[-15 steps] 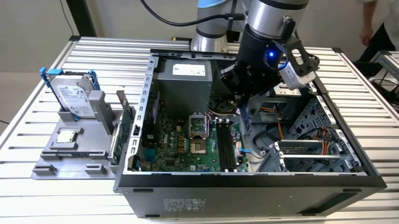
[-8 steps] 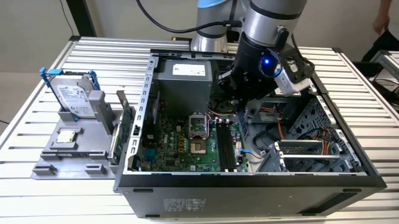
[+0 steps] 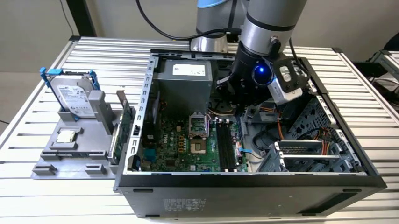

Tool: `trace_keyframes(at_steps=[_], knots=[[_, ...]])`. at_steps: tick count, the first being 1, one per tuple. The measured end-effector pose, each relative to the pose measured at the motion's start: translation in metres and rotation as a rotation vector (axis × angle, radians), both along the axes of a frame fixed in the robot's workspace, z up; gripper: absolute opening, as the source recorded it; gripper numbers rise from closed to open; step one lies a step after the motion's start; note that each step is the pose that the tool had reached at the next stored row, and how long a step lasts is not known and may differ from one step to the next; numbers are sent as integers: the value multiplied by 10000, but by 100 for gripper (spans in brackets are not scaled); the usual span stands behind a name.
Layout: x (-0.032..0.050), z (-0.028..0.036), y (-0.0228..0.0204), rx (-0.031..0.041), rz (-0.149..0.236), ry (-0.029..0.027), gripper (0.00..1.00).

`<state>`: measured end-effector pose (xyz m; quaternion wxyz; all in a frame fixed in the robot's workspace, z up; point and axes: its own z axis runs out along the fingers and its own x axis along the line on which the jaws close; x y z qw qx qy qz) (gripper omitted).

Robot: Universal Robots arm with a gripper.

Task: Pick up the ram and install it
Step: 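Insert the ram into the slot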

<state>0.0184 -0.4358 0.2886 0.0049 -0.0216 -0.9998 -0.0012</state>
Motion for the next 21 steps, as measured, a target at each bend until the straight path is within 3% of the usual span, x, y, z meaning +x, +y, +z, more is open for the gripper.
trace_keyframes(at_steps=[4,6,9,10,21], knots=[[0,-73,-8,-1,-4,0,0],[-1,-109,-66,-1,-4,0,0],[1,-164,-194,-1,-3,1,0],[1,-182,-209,0,-3,0,0],[1,-382,-172,-3,-2,-22,0]])
